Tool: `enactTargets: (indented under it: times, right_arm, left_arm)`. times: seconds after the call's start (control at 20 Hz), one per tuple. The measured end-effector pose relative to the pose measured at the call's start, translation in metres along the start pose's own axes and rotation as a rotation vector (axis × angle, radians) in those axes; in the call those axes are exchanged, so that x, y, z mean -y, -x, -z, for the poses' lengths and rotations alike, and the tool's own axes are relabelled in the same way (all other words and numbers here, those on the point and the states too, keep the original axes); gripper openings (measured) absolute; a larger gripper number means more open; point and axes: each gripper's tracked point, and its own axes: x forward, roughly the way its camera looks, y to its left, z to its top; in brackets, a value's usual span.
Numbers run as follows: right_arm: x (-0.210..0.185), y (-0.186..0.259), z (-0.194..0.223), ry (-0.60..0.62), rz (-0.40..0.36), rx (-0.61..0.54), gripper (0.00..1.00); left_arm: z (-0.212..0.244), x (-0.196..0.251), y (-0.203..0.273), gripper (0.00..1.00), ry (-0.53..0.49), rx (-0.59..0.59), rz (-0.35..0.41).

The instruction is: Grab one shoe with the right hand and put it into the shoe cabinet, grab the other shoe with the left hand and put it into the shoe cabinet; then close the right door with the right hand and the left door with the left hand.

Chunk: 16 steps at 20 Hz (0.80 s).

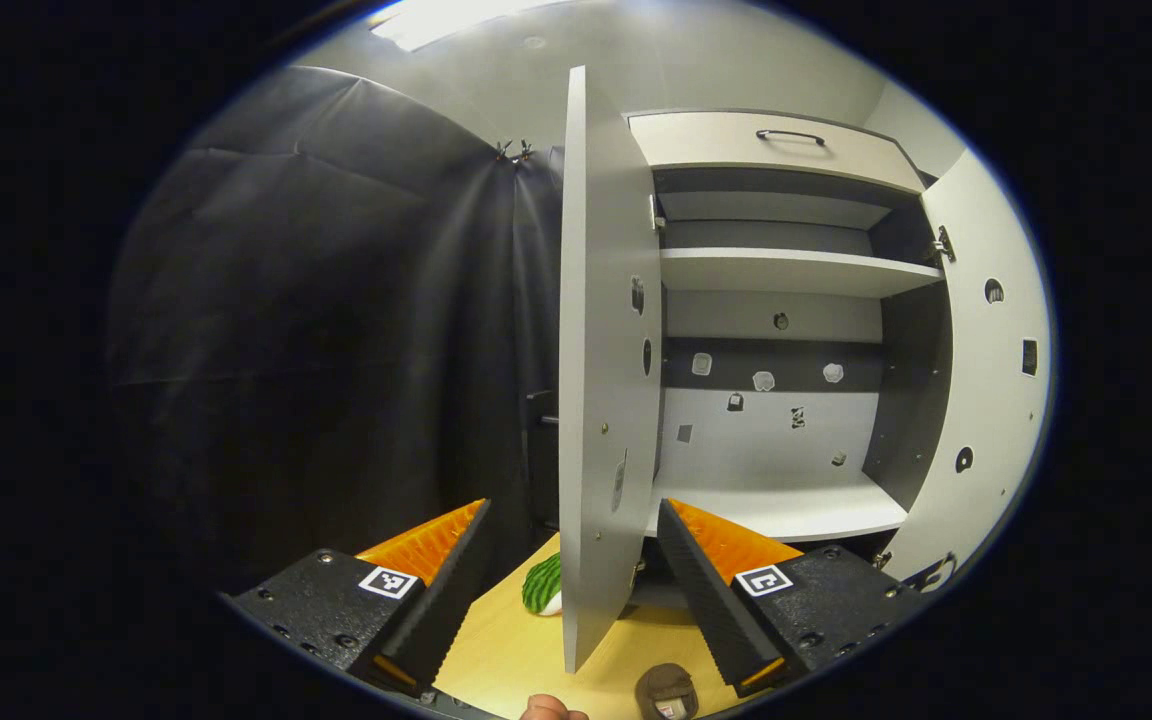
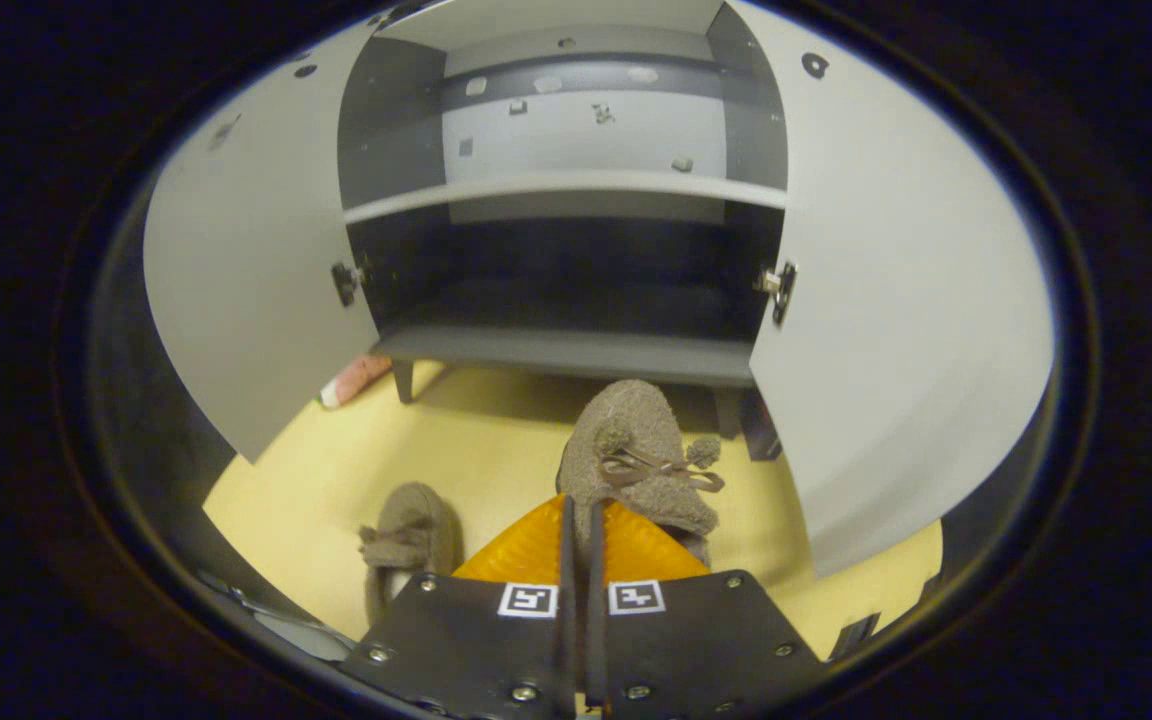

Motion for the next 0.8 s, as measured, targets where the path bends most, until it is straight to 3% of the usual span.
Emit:
enactTargets:
  times: [0.4,0.5,0.55,0.8]
  right_arm:
    - [-0.011,0.040,-0.172,-0.041,-0.033,0.334,0.04]
    - [-0.007,0.033,-0.205,-0.024,-0.016,0.398,0.00]
    - [-0.004,0.028,-0.221,-0.014,-0.003,0.422,0.05]
    - [0.013,-0.008,-0.298,0.014,0.052,0.515,0.05]
  left_arm:
    - [0.002,-0.009,-0.001,0.99,0.012,0.001,-0.012]
    - [0.002,-0.011,-0.001,1.00,0.014,0.004,-0.014]
    - [0.002,-0.012,-0.001,1.00,0.018,0.005,-0.015]
    - [0.003,-0.017,-0.002,0.99,0.034,0.012,-0.032]
